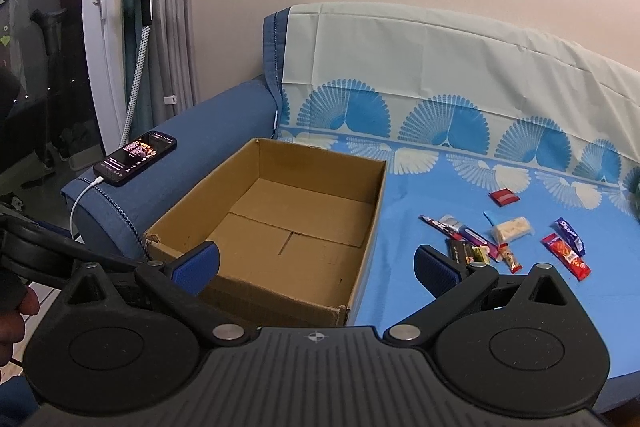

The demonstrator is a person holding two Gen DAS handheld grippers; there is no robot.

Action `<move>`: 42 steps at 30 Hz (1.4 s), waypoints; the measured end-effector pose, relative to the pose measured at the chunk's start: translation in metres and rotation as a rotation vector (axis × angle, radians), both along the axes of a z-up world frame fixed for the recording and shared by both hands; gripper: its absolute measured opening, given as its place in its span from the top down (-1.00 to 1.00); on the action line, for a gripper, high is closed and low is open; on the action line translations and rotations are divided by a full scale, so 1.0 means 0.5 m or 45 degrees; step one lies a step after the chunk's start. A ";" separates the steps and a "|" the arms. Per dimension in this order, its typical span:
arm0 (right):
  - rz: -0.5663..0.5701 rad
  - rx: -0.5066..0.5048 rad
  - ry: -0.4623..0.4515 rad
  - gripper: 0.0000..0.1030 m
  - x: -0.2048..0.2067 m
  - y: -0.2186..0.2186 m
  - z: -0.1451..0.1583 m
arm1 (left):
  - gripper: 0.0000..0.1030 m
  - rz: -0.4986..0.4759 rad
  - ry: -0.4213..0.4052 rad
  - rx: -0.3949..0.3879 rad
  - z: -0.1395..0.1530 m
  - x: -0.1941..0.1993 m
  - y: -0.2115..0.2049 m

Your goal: Organize snacks

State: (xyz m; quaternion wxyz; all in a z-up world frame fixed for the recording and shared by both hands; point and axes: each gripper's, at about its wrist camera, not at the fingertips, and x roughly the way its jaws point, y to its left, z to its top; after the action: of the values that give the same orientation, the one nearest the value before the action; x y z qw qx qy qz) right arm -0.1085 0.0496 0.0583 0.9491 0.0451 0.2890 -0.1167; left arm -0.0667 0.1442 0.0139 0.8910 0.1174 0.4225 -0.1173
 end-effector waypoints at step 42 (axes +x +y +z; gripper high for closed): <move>0.009 0.061 0.031 -0.99 0.006 -0.021 -0.013 | -0.99 -0.010 0.039 0.058 -0.025 0.016 -0.004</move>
State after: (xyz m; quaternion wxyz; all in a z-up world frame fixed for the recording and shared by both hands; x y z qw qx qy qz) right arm -0.1054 0.0391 0.0520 0.9446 0.0654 0.3034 -0.1069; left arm -0.0589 0.1422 0.0015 0.8812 0.1376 0.4381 -0.1127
